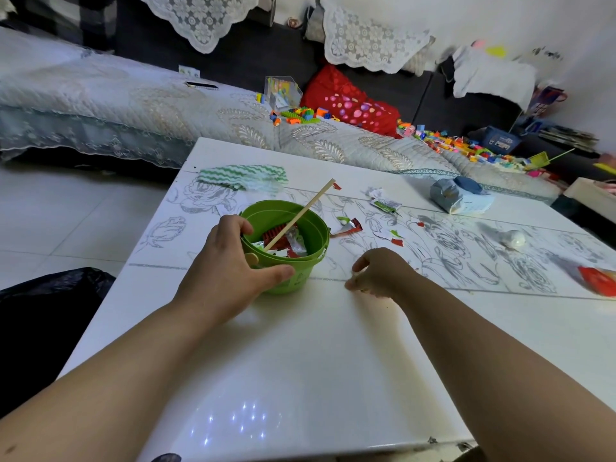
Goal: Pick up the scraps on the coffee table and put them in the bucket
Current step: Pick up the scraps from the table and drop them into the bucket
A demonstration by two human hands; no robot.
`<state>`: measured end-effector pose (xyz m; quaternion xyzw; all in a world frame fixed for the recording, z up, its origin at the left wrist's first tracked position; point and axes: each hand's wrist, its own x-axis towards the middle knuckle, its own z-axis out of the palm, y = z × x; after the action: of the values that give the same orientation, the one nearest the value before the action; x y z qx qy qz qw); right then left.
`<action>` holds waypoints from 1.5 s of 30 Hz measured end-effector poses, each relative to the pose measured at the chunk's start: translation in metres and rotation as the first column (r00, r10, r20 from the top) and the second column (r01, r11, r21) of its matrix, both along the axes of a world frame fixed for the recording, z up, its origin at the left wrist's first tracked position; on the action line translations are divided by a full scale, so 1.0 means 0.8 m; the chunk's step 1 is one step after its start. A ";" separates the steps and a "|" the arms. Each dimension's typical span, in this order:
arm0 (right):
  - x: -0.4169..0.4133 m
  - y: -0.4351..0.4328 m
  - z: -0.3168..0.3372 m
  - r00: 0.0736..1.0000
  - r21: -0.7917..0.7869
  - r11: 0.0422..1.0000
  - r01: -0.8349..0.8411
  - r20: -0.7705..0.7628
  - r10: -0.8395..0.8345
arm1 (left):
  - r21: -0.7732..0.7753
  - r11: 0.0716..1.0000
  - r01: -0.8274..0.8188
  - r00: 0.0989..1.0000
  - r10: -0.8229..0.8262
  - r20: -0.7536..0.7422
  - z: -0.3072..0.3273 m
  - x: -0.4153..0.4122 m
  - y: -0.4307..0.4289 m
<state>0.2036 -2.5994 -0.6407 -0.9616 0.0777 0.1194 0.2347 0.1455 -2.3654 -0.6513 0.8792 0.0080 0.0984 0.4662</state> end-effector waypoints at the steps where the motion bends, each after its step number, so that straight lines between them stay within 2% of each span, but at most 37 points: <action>1: -0.003 -0.003 -0.001 0.999 0.064 0.997 0.033 -0.004 -0.033 | -0.001 1.000 0.000 1.000 0.000 0.000 0.000 0.000 0.000; 3: -0.009 -0.008 0.001 0.994 0.195 0.976 0.100 0.029 -0.108 | -0.005 1.000 0.002 1.000 -0.002 -0.001 0.000 0.000 -0.001; 5: -0.015 -0.006 0.013 0.969 0.356 0.924 0.137 0.147 -0.200 | -0.006 1.000 0.002 1.000 -0.002 0.000 0.000 0.000 -0.001; 7: -0.018 0.005 0.038 0.929 0.530 0.841 0.109 0.247 -0.275 | -0.006 1.000 0.004 1.000 -0.004 0.002 -0.001 0.000 -0.002; 9: -0.020 0.024 0.065 0.917 0.592 0.806 0.015 0.313 -0.247 | -0.007 1.000 0.009 1.000 -0.009 0.001 -0.001 0.001 -0.003; 12: -0.020 0.061 0.088 0.929 0.489 0.858 -0.154 0.366 -0.043 | -0.009 1.000 0.011 1.000 -0.011 0.000 -0.002 0.003 -0.003; 15: -0.015 0.083 0.084 0.910 0.289 0.930 -0.229 0.402 0.099 | -0.004 1.000 0.009 1.000 -0.009 0.003 -0.003 0.002 -0.003; 18: -0.007 0.063 0.077 0.902 0.310 0.937 -0.161 0.431 0.012 | -0.009 1.000 0.012 1.000 -0.012 0.000 -0.005 0.002 -0.004; 21: 0.003 0.006 0.070 0.934 0.313 0.950 -0.009 0.341 -0.104 | -0.012 1.000 0.012 1.000 -0.012 0.005 -0.005 0.003 -0.005; 23: 0.005 -0.041 0.063 0.960 0.217 0.970 0.109 0.230 -0.159 | -0.016 1.000 0.014 1.000 -0.014 0.005 -0.005 0.004 -0.008; 26: -0.012 -0.096 0.048 0.983 -0.097 0.980 0.177 0.075 -0.170 | -0.021 1.000 0.017 1.000 -0.017 0.003 -0.007 0.006 -0.015; 27: -0.020 -0.108 0.041 0.981 -0.139 0.972 0.191 0.057 -0.184 | -0.019 1.000 0.023 1.000 -0.023 0.003 -0.008 0.007 -0.020; 30: -0.031 -0.133 0.017 0.972 -0.083 0.970 0.230 0.062 -0.225 | -0.017 0.999 0.048 0.999 -0.047 0.008 -0.010 0.008 -0.035; 32: -0.028 -0.138 0.006 0.975 -0.102 0.971 0.214 0.082 -0.206 | -0.011 0.999 0.047 0.999 -0.047 0.019 -0.011 0.008 -0.044; 35: -0.020 -0.134 0.001 0.982 -0.143 0.972 0.188 0.059 -0.181 | -0.019 1.000 0.024 0.999 -0.023 0.040 -0.012 0.006 -0.052; 42: -0.011 -0.132 -0.001 0.956 -0.067 0.954 0.292 -0.014 -0.294 | -0.047 0.999 0.024 0.999 -0.023 0.031 -0.013 0.003 -0.064; 45: -0.010 -0.132 -0.001 0.957 -0.038 0.957 0.288 -0.029 -0.290 | -0.036 0.999 0.028 0.999 -0.027 0.034 -0.013 0.003 -0.064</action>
<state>0.1957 -2.7054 -0.6411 -0.9415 0.2234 0.0989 0.2322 0.1481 -2.4162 -0.6617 0.8689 -0.0099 0.1064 0.4833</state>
